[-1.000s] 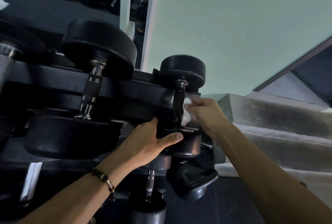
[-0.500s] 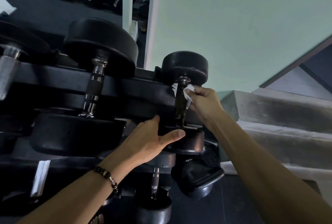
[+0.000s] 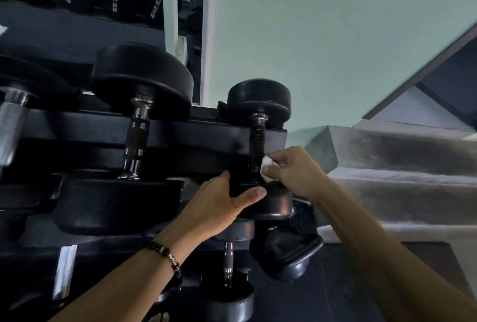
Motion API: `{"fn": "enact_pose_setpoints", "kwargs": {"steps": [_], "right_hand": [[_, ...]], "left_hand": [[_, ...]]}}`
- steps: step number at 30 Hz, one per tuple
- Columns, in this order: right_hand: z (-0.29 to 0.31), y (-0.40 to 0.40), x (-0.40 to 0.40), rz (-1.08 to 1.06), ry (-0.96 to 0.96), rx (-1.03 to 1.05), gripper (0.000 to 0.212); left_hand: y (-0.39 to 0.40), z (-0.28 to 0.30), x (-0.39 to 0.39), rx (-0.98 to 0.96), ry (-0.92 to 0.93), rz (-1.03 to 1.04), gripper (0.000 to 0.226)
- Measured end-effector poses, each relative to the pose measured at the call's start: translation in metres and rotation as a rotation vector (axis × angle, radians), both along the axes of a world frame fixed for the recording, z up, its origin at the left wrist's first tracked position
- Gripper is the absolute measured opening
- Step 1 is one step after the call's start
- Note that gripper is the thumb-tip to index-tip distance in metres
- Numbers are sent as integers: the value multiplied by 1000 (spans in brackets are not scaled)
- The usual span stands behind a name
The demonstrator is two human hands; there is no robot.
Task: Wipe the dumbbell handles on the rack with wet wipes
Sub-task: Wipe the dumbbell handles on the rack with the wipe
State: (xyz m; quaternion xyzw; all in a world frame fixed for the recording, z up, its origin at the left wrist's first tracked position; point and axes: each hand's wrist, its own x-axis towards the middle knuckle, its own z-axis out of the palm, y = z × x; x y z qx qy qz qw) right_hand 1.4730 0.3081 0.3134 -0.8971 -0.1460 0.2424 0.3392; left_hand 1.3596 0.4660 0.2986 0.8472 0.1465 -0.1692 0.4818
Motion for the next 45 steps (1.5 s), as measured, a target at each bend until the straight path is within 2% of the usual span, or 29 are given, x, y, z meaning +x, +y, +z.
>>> {"fn": "enact_pose_setpoints", "kwargs": {"steps": [2,3,6,8,9,11,14,16,18,21,24,27,29,31,35,38,40,42,45], "right_hand": [[11,-11,-8,32,-24,2,16],[19,-12,-12,-6,9,87,14],[45,-13,-24,-183,327,517,31],[57,-9,-36,-257,485,698,36],[59,-5,-41,-286,486,722,35],[62,3,-49,-373,279,611,28],[58,14,-58,-477,-187,365,16],[51,27,-67,-413,-305,320,19],[43,35,-77,-316,-326,294,22],[37,32,-85,-224,-232,343,17],[32,14,-81,-438,-124,435,19],[10,0,-79,-520,-107,203,35],[-2,-3,-82,-526,-50,127,61],[-11,-6,-86,-535,7,132,75],[-20,-13,-88,-498,81,150,85],[-21,-17,-83,-472,90,157,94],[-19,-19,-82,-468,96,158,96],[-18,-18,-82,-477,98,165,98],[-20,-19,-84,-479,103,150,103]], "left_hand": [[2,5,2,-44,-6,-11,57],[4,8,3,-73,-22,-2,55],[11,25,16,-226,-175,137,60],[17,38,27,-348,-238,148,43],[20,42,31,-394,-225,125,31],[21,48,32,-500,-179,110,12],[20,46,27,-543,-177,202,10],[17,46,27,-695,-103,322,14],[15,46,29,-824,-14,421,20],[20,36,31,-759,-29,393,13],[28,24,32,-612,-72,520,12],[24,15,38,-434,-114,634,19],[18,10,50,-436,-146,635,14],[12,4,69,-470,-172,599,10],[2,4,95,-441,-97,481,19],[2,-1,83,-324,7,324,23],[4,-8,74,-338,52,251,28],[3,-9,79,-416,35,292,33],[-2,-5,112,-449,-63,527,31]]}}
